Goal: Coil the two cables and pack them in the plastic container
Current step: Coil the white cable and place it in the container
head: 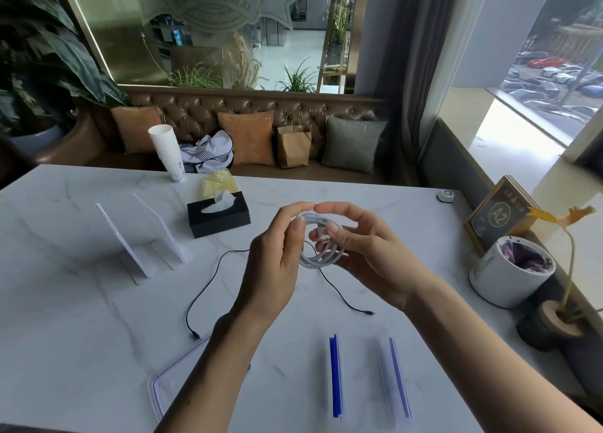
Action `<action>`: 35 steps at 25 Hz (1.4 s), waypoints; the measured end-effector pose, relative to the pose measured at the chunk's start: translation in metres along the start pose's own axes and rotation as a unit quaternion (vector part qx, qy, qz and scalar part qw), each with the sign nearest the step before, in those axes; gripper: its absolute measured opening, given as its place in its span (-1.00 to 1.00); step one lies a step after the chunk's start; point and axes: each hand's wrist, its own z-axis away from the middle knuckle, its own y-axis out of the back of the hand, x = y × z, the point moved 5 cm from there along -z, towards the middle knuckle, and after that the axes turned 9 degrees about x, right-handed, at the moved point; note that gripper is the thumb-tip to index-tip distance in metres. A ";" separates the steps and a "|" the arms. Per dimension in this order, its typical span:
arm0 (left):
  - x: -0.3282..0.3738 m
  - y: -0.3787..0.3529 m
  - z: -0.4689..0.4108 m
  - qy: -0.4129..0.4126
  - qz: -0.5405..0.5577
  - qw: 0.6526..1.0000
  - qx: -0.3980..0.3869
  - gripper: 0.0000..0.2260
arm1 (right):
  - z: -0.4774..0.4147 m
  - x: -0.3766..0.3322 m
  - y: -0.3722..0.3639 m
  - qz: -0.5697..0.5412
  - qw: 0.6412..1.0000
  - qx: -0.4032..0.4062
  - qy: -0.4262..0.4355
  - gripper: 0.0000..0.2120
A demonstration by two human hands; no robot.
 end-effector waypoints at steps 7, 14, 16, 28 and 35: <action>-0.001 0.001 0.000 0.027 -0.002 1.000 -0.006 -0.77 | 0.009 -0.007 -0.005 0.161 0.975 0.024 0.151 -0.66; 0.001 0.002 0.006 0.034 0.003 0.999 -0.028 -0.79 | 0.016 -0.004 -0.002 0.288 0.907 0.152 0.268 -0.87; 0.002 0.001 0.007 0.028 0.000 0.998 -0.049 -0.77 | 0.016 -0.004 0.001 0.277 0.904 0.169 0.278 -0.88; -0.001 -0.013 0.020 -0.001 -0.028 0.991 -0.130 -0.77 | 0.026 -0.006 0.008 0.118 0.945 0.210 0.221 -0.84; 0.001 -0.011 0.017 0.001 -0.011 0.989 -0.147 -0.76 | 0.020 0.000 0.013 0.022 0.970 0.223 0.090 -0.75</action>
